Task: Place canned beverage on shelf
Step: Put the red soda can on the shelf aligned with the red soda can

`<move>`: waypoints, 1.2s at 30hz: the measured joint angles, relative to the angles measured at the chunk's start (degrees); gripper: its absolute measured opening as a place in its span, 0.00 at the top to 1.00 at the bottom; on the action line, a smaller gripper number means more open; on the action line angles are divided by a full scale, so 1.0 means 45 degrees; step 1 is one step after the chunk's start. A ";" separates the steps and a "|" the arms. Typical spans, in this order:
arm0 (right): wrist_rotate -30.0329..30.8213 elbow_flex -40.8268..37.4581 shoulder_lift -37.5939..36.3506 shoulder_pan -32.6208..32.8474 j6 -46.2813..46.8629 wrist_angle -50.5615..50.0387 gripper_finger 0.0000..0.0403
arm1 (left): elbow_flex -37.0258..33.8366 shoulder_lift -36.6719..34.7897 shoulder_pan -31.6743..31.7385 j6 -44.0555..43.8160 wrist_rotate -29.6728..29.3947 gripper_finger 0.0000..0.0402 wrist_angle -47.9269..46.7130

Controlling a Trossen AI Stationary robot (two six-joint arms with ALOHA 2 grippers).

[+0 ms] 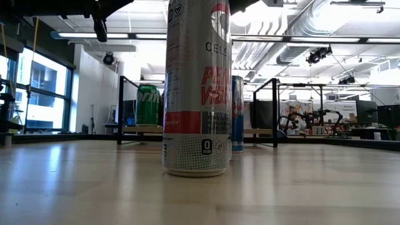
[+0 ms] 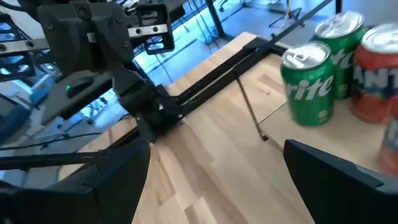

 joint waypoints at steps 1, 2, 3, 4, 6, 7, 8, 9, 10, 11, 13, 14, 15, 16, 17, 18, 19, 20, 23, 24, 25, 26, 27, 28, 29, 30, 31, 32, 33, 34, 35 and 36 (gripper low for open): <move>0.0199 0.0014 0.0000 -0.0028 -0.0050 -0.0015 0.12 | 0.0000 0.0000 0.0000 0.0001 0.0000 1.00 0.0000; 0.0489 0.0037 -0.0003 -0.0028 0.0225 -0.0089 0.12 | 0.0000 0.0000 0.0002 -0.0004 0.0000 1.00 0.0000; 0.0876 0.0046 -0.0010 -0.0023 0.0709 -0.0293 0.12 | 0.0000 0.0000 0.0000 -0.0004 0.0000 1.00 0.0000; 0.1321 0.0046 -0.0010 -0.0023 0.1150 -0.0638 0.12 | 0.0000 0.0000 -0.0003 -0.0006 0.0011 1.00 0.0000; 0.2238 0.0041 -0.0010 -0.0023 0.1561 -0.1400 0.12 | 0.0000 0.0000 0.0002 -0.0004 0.0124 1.00 0.0000; 0.2718 0.0059 -0.0010 -0.0023 0.1698 -0.1839 0.12 | 0.0000 0.0000 0.0000 -0.0009 0.0178 1.00 0.0000; 0.3095 0.0211 -0.0008 -0.0026 0.1951 -0.2562 0.12 | 0.0000 0.0000 0.0002 -0.0013 0.0249 1.00 0.0000; 0.3422 0.0477 0.0069 -0.0032 0.2229 -0.3415 0.12 | 0.0000 0.0000 0.0000 -0.0044 0.0296 1.00 0.0000; 0.3707 0.0886 0.0235 -0.0051 0.2505 -0.4253 0.12 | 0.0000 0.0000 -0.0003 -0.0193 0.0321 1.00 0.0000; 0.3861 0.1335 0.0420 -0.0064 0.2647 -0.5136 0.12 | 0.0000 0.0000 0.0000 -0.0372 0.0329 1.00 0.0000; 0.4184 0.2532 0.1080 -0.0062 0.2640 -0.6910 0.12 | 0.0002 0.0000 -0.0003 -0.0627 0.0335 1.00 0.0003; 0.4234 0.3156 0.1509 -0.0057 0.2633 -0.7537 0.12 | 0.0005 0.0000 0.0000 -0.0633 0.0340 1.00 -0.0003; 0.4468 0.3861 0.2027 -0.0053 0.2665 -0.8191 0.12 | 0.0005 0.0000 -0.0003 -0.0636 0.0339 1.00 0.0002; 0.4603 0.4494 0.2539 -0.0052 0.2738 -0.8668 0.12 | 0.0005 0.0000 -0.0003 -0.0644 0.0335 1.00 0.0014; 0.4918 0.5127 0.3095 -0.0052 0.2887 -0.9033 0.12 | 0.0005 0.0000 0.0001 -0.0640 0.0340 1.00 0.0010; 0.5232 0.5762 0.3643 -0.0052 0.3070 -0.9398 0.12 | 0.0005 0.0000 -0.0003 -0.0640 0.0335 1.00 0.0010; 0.5582 0.6309 0.4128 -0.0052 0.3269 -0.9865 0.12 | 0.0005 0.0000 -0.0003 -0.0645 0.0335 1.00 0.0019; 0.5952 0.6863 0.4611 -0.0052 0.3472 -1.0307 0.12 | 0.0005 0.0000 -0.0003 -0.0645 0.0335 1.00 0.0023; 0.6911 0.8260 0.5758 -0.0115 0.4614 -1.1266 0.12 | 0.0005 0.0000 -0.0003 -0.0676 0.0335 1.00 0.0024; 0.7217 0.8589 0.6038 -0.0158 0.4975 -1.1490 0.12 | 0.0005 0.0000 0.0001 -0.0744 0.0335 1.00 0.0024; 0.7519 0.8859 0.6294 -0.0208 0.5314 -1.1559 0.12 | 0.0005 0.0000 -0.0003 -0.0853 0.0335 1.00 0.0024; 0.7714 0.9082 0.6543 -0.0285 0.5634 -1.1524 0.12 | 0.0005 0.0000 -0.0003 -0.0972 0.0335 1.00 0.0019; 0.7802 0.9259 0.6755 -0.0342 0.5868 -1.1539 0.12 | 0.0005 0.0000 -0.0003 -0.1070 0.0354 1.00 0.0019; 0.7838 0.9452 0.6977 -0.0390 0.5949 -1.1528 0.12 | 0.0005 0.0000 -0.0003 -0.1107 0.0403 1.00 0.0019; 0.7868 0.9647 0.7179 -0.0464 0.5978 -1.1488 0.12 | 0.0005 0.0000 0.0000 -0.1107 0.0474 1.00 0.0019; 0.7905 0.9806 0.7354 -0.0518 0.5980 -1.1497 0.12 | 0.0005 0.0000 -0.0001 -0.1109 0.0528 1.00 0.0019; 0.7913 0.9925 0.7493 -0.0570 0.5968 -1.1507 0.12 | 0.0005 0.0000 -0.0003 -0.1127 0.0567 1.00 0.0026; 0.7913 0.9964 0.7579 -0.0612 0.5964 -1.1500 0.12 | 0.0005 0.0000 -0.0003 -0.1178 0.0613 1.00 0.0024; 0.7913 0.9964 0.7629 -0.0654 0.5987 -1.1532 0.12 | 0.0005 0.0000 -0.0003 -0.1215 0.0645 1.00 0.0024; 0.7922 0.9941 0.7645 -0.0693 0.6078 -1.1502 0.12 | 0.0005 0.0000 -0.0003 -0.1238 0.0641 1.00 0.0024; 0.7982 0.9905 0.7645 -0.0713 0.6225 -1.1549 0.12 | 0.0005 0.0000 -0.0003 -0.1247 0.0641 1.00 0.0024; 0.8150 0.9896 0.7645 -0.0742 0.6323 -1.1672 0.12 | 0.0005 0.0000 -0.0003 -0.1256 0.0641 1.00 0.0022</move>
